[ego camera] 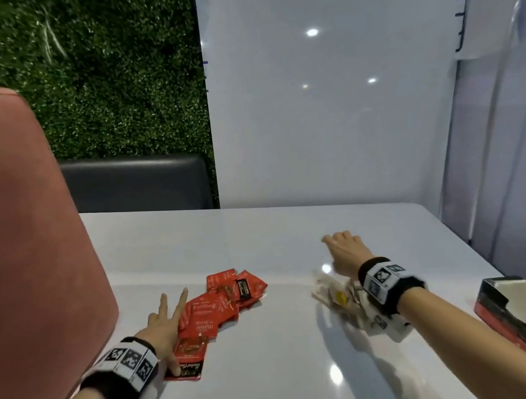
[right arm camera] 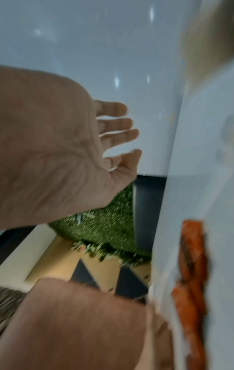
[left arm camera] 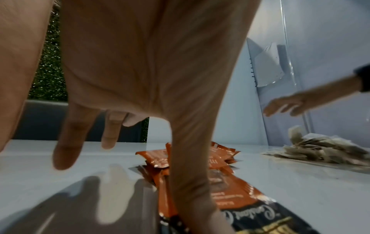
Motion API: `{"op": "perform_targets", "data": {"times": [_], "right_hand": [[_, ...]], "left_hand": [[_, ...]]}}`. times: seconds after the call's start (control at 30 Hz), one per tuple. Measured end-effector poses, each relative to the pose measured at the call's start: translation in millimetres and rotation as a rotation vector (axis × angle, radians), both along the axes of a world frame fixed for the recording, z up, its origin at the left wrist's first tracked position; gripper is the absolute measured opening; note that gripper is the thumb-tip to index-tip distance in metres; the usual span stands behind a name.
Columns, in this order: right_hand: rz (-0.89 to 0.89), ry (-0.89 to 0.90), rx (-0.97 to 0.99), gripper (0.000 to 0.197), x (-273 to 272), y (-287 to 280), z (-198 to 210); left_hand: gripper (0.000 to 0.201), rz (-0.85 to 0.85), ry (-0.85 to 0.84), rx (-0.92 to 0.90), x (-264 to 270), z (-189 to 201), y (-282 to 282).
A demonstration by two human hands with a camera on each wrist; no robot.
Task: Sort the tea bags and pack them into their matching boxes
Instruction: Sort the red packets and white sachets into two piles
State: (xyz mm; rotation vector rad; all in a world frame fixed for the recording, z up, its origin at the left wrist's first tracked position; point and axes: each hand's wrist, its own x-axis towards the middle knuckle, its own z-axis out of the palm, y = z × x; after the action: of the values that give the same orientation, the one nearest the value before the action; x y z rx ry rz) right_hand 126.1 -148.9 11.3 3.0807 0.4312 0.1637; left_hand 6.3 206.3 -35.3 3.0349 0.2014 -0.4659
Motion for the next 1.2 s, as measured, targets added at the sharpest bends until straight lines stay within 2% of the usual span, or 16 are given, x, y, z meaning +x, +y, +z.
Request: {"op": "perform_targets", "data": {"times": [0.1,0.2,0.3,0.4,0.47,0.63,0.73,0.93,1.07,1.2], "right_hand": [[0.149,0.204,0.148,0.054,9,64,8],[0.214,0.416,0.146,0.066,17,127,-8],[0.309,0.470,0.017,0.091,23,170,-27],[0.435,0.483,-0.061,0.100,34,193,-31],[0.458,0.494,-0.138,0.106,41,202,-29],[0.448,0.666,-0.121,0.091,40,205,-27],[0.439,0.664,-0.121,0.086,26,198,-26],[0.449,0.620,-0.161,0.089,-33,176,-26],[0.439,0.614,-0.190,0.091,-88,150,-32],[0.438,0.602,-0.122,0.089,-141,120,-43]], "left_hand": [[0.145,-0.022,0.012,0.010,11,3,-3],[0.141,-0.041,0.034,-0.003,22,8,-7],[0.136,-0.058,0.084,-0.052,34,9,-10],[0.137,-0.094,0.139,-0.066,44,4,-9],[0.135,-0.097,0.146,-0.054,51,-1,-10],[0.117,-0.136,0.138,-0.013,59,-5,-11],[0.110,-0.157,0.114,-0.054,51,-4,-12],[0.096,-0.230,0.105,-0.052,5,-11,-30],[0.097,-0.311,0.101,-0.066,-41,-24,-47],[0.102,-0.399,0.135,-0.103,-81,-28,-64]]}}
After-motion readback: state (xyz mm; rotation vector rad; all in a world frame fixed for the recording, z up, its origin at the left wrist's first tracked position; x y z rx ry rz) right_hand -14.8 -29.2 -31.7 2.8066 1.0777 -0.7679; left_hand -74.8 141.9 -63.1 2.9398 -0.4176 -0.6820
